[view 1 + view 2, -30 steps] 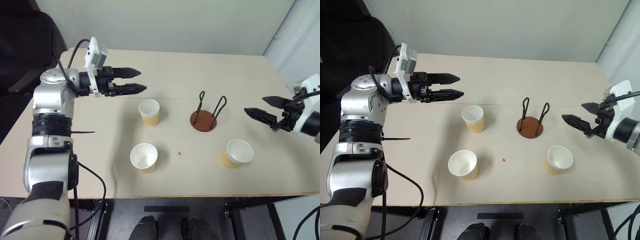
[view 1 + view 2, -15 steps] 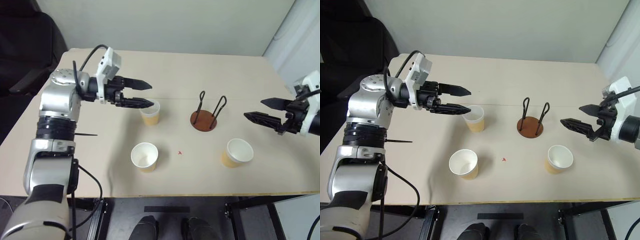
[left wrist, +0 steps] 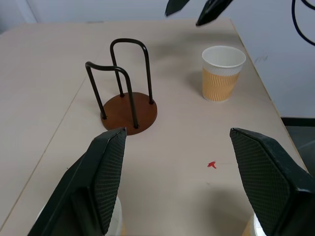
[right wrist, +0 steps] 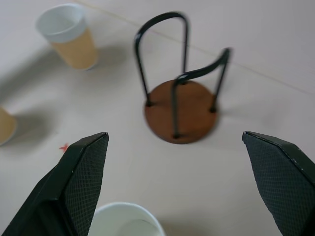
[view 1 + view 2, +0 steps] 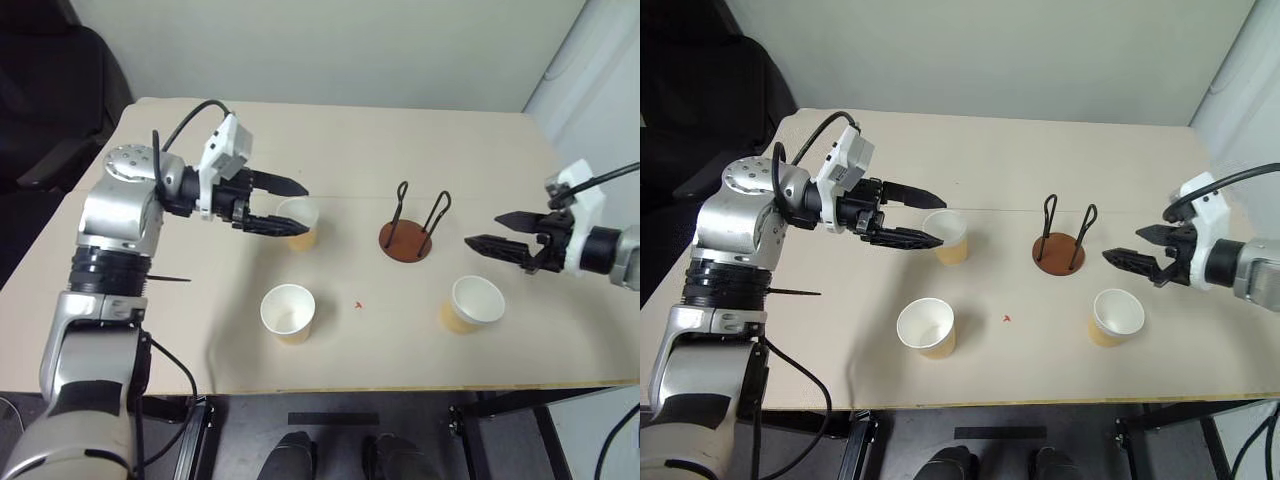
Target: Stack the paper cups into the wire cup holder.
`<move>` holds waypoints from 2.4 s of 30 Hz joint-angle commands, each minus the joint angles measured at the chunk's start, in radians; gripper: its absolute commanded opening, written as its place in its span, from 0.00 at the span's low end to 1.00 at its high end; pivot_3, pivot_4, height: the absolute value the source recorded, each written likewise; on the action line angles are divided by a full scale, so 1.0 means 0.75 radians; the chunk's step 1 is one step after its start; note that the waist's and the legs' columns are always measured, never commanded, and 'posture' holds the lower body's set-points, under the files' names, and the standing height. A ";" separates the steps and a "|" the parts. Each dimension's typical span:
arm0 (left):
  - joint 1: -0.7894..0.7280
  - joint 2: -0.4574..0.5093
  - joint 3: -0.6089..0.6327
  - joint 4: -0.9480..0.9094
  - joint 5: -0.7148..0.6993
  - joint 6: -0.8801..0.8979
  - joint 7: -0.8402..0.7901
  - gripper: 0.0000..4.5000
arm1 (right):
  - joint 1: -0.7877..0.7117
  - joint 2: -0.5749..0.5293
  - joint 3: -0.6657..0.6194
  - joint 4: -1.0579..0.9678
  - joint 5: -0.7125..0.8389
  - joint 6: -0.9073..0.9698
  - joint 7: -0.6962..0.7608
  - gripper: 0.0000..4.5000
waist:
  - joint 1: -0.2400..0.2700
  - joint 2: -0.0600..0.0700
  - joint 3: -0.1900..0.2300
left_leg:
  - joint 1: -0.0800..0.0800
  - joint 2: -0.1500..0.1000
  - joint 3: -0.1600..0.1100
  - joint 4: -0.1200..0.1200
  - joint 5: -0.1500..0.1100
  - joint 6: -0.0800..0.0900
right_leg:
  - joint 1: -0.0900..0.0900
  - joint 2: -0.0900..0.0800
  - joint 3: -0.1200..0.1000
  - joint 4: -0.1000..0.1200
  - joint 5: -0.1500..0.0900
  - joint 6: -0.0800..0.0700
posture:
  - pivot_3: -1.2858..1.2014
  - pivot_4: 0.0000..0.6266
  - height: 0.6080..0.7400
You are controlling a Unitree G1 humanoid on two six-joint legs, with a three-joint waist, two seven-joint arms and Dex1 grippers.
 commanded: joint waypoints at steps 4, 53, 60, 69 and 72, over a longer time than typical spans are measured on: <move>-0.010 0.027 0.063 -0.077 -0.065 0.041 0.019 0.80 | -0.059 0.012 0.094 -0.007 -0.049 -0.082 0.070 0.99 | 0.000 0.000 0.000 | 0.000 0.000 0.000 0.001 0.000 0.000 | 0.000 0.000 0.000 0.001 0.000 0.000 | 0.52 0.24 1.00; -0.057 0.076 0.053 -0.099 -0.114 0.114 -0.008 0.81 | -0.312 0.408 0.320 0.506 -0.522 -0.381 0.090 0.00 | -0.014 0.000 0.000 | -0.001 0.000 0.000 -0.001 0.000 0.000 | -0.002 0.000 0.000 0.002 0.000 0.000 | 0.52 0.24 1.00; -0.048 0.103 0.030 -0.095 -0.101 0.111 -0.058 0.81 | -0.293 0.352 0.311 0.330 -0.461 -0.269 0.163 0.00 | -0.014 0.001 0.001 | -0.002 0.000 0.000 -0.001 0.000 0.000 | -0.003 0.000 0.000 0.002 0.000 0.000 | 0.52 0.24 1.00; 0.027 0.236 -0.019 -0.199 -0.140 0.125 -0.122 0.81 | -0.232 0.245 0.285 -0.164 -0.308 -0.038 0.157 0.00 | -0.017 0.002 0.001 | -0.003 0.000 0.000 -0.004 0.000 0.000 | -0.003 0.000 0.000 0.000 0.000 0.000 | 0.52 0.24 1.00; 0.038 0.252 -0.028 -0.226 -0.158 0.140 -0.122 0.81 | -0.214 0.241 0.270 -0.262 -0.270 0.021 0.132 0.00 | -0.014 0.002 0.001 | -0.004 0.000 0.000 -0.003 0.000 0.000 | -0.003 0.000 0.000 -0.003 0.000 0.000 | 0.52 0.24 1.00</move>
